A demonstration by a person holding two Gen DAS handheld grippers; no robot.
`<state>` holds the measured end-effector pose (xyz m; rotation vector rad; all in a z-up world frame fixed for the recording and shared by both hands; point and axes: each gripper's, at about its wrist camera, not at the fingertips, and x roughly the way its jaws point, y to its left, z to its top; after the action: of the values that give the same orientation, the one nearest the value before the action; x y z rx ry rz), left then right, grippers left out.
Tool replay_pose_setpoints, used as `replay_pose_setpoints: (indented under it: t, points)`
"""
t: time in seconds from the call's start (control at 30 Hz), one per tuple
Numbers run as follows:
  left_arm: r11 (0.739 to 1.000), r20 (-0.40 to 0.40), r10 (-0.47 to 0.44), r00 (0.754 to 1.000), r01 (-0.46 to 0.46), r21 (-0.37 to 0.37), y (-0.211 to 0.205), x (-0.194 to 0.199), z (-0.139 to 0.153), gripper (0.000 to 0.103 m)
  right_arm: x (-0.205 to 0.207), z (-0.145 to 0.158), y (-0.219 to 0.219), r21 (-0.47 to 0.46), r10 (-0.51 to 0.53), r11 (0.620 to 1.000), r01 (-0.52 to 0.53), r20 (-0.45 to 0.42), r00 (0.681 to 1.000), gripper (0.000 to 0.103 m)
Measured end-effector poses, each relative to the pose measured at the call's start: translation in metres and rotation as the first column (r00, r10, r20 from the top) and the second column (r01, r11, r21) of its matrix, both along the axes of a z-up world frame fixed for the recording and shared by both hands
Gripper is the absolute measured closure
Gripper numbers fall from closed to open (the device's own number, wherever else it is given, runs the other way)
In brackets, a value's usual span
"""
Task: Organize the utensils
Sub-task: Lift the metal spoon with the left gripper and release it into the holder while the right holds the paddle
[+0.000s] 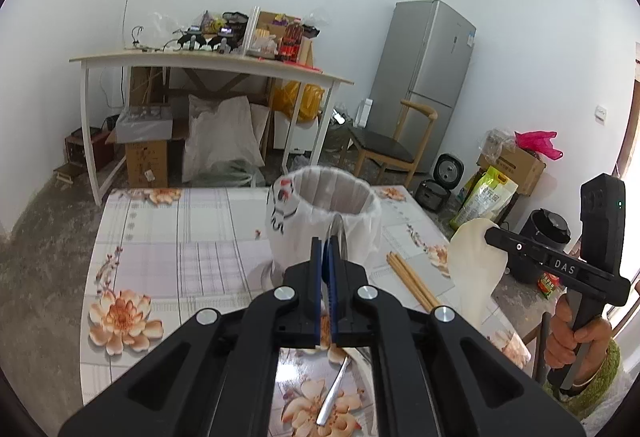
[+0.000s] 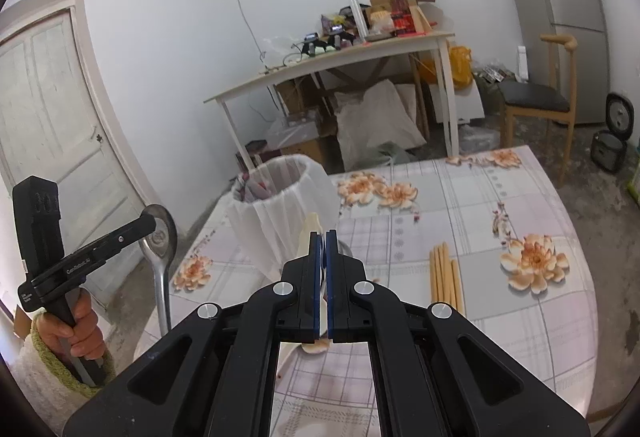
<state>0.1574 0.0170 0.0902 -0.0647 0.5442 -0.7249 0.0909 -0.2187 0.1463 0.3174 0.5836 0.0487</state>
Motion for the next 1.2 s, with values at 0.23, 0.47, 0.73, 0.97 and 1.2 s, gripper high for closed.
replay_pose_setpoints:
  t: [0.23, 0.47, 0.73, 0.97, 1.2]
  points:
    - [0.999, 0.081, 0.021, 0.996, -0.019, -0.031, -0.014, 0.012, 0.035, 0.101, 0.0, 0.01, -0.011, 0.004, -0.012, 1.0, 0.011, 0.036, 0.999, 0.102]
    - [0.993, 0.206, 0.102, 0.973, -0.088, -0.078, -0.035, 0.041, 0.082, 0.101, 0.001, 0.007, -0.021, 0.032, -0.02, 0.999, 0.019, 0.032, 0.999, 0.102]
    - [0.982, 0.328, 0.18, 0.927, -0.188, -0.009, -0.072, 0.087, 0.086, 0.101, 0.006, 0.004, -0.023, 0.037, -0.017, 0.999, 0.017, 0.014, 1.0, 0.102]
    - [0.957, 0.443, 0.149, 0.884, -0.241, 0.16, -0.108, 0.108, 0.052, 0.101, 0.011, -0.002, -0.031, 0.046, -0.025, 0.999, 0.025, -0.01, 1.0, 0.102]
    - [0.897, 0.528, 0.024, 0.849, -0.251, 0.363, -0.139, 0.107, 0.007, 0.101, 0.016, -0.011, -0.039, 0.075, -0.03, 0.997, 0.032, -0.031, 0.999, 0.102]
